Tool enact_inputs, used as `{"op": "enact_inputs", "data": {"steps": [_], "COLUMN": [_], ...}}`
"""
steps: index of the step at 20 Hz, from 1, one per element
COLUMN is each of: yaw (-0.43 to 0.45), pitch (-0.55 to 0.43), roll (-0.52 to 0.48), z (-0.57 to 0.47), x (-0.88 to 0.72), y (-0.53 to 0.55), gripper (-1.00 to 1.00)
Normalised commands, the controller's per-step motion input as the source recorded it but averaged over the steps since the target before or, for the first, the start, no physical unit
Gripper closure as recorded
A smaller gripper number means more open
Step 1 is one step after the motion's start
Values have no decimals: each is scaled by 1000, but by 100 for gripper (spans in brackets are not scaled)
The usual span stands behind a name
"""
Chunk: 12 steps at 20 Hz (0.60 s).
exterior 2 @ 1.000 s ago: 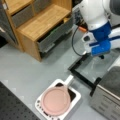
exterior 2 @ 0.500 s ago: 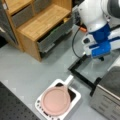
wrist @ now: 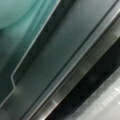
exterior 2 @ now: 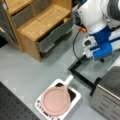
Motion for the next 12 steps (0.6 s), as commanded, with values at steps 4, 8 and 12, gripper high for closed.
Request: {"op": "enact_inputs", "data": {"steps": [4,8,12], "yaw": [237,156,130], "pitch": [-56,-7,45], "roll": [320,382,423], "z": [-148,-200,-137], "x": [54,53,67], "y": [116,166,122], "gripper": [-100,-100,-100]}}
